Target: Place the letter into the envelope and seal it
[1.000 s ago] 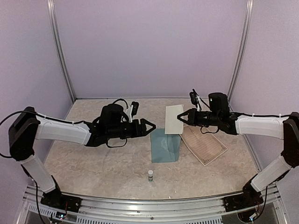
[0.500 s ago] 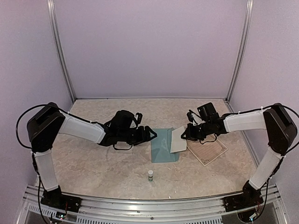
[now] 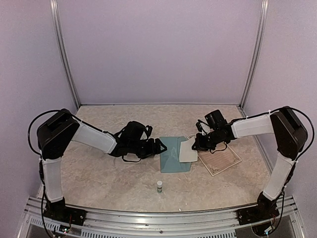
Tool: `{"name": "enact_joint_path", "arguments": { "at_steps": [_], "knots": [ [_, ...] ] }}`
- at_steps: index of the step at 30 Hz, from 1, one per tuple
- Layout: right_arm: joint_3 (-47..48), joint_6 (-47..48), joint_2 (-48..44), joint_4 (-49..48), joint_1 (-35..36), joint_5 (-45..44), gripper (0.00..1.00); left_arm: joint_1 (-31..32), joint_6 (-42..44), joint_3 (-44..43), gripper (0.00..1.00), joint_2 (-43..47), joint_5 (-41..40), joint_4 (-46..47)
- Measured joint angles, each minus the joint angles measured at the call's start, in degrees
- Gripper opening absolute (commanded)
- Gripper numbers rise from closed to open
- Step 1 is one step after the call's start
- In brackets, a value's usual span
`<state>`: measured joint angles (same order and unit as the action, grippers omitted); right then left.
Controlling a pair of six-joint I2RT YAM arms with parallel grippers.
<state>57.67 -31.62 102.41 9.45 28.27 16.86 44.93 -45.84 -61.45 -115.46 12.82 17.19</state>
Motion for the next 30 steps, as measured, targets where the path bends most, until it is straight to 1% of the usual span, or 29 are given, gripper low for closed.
{"name": "enact_joint_path", "arguments": {
  "at_steps": [13, 26, 27, 30],
  "knots": [
    [3.74, 0.68, 4.66, 0.37, 0.74, 1.55, 0.0, -0.02, 1.11, -3.58, 0.76, -3.58, 2.62, 1.66],
    [8.07, 0.66, 8.5, 0.15, 3.82, 3.26, 0.0, -0.02, 1.51, -3.76, 0.76, -4.28, 3.48, 2.95],
    [8.31, 0.7, 8.5, 0.17, 3.87, 3.23, 0.03, -0.02, 1.68, -3.76, 0.76, -4.28, 3.45, 2.95],
    [9.18, 1.27, 8.46, 1.03, 3.89, 1.97, 0.2, -0.02, 2.51, -3.74, 0.76, -4.28, 3.39, 2.93]
  ]
}}
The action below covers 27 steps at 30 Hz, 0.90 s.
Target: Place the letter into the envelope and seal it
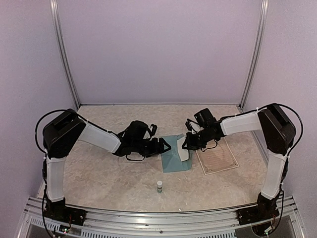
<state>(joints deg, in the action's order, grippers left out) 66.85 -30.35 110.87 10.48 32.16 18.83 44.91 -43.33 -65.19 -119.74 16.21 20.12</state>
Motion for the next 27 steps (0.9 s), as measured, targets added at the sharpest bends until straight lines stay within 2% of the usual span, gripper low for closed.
{"name": "enact_joint_path", "arguments": {
  "at_steps": [3, 6, 13, 27],
  "knots": [
    [0.0, 0.92, -1.03, 1.81, 0.04, -2.19, 0.36, -0.15, 0.46, 0.22, 0.76, 0.37, -0.26, -0.28],
    [-0.04, 1.92, -3.45, 4.24, 0.09, -4.63, 0.45, -0.26, 0.98, 0.5, 0.76, 1.2, -0.74, -1.7],
    [-0.04, 3.52, -7.06, 6.47, 1.14, -8.5, 0.45, -0.48, 1.49, 0.52, 0.76, 1.75, -1.49, -3.15],
    [-0.02, 3.74, -2.1, 6.91, 1.84, -10.12, 0.48, -0.46, 2.8, -4.44, 0.76, -0.79, -1.22, -5.95]
  ]
}}
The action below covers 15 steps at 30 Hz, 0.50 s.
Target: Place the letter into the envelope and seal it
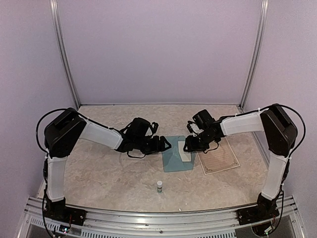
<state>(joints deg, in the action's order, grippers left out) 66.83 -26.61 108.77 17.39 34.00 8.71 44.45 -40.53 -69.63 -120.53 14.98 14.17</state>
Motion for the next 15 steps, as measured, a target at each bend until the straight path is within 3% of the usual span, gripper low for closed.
{"name": "enact_joint_path", "arguments": {
  "at_steps": [15],
  "knots": [
    [5.55, 0.04, 4.85, -0.11, 2.97, 0.33, 0.48, -0.04, 1.29, -2.73, 0.76, -2.16, 0.24, -0.37]
  ]
}}
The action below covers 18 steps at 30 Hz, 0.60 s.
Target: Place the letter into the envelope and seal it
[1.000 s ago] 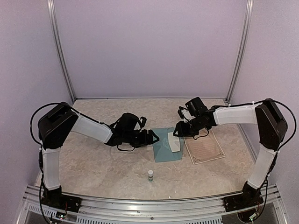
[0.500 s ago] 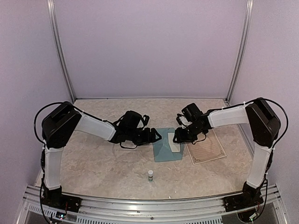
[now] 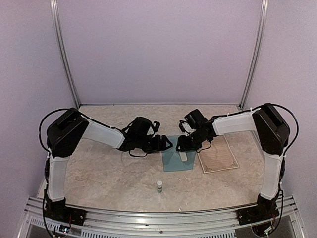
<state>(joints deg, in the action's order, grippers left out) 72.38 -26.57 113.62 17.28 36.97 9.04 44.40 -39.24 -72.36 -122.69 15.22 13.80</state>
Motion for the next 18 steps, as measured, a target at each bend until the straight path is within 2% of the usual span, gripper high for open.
{"name": "enact_joint_path", "arguments": {
  "at_steps": [7, 13, 18],
  "knots": [
    [3.06, -0.04, 2.14, 0.17, 1.38, 0.13, 0.49, 0.0, 0.13, -0.04, 0.76, -0.04, 0.07, 0.02],
    [2.16, -0.15, 0.28, 0.57, 1.53, -1.86, 0.72, 0.0, 0.33, 0.81, 0.82, 0.28, -0.83, 1.31],
    [-2.47, 0.37, -11.23, 1.44, 0.11, -3.98, 0.79, 0.02, 0.81, 5.27, 0.84, 4.31, -3.76, 1.29]
  ]
}}
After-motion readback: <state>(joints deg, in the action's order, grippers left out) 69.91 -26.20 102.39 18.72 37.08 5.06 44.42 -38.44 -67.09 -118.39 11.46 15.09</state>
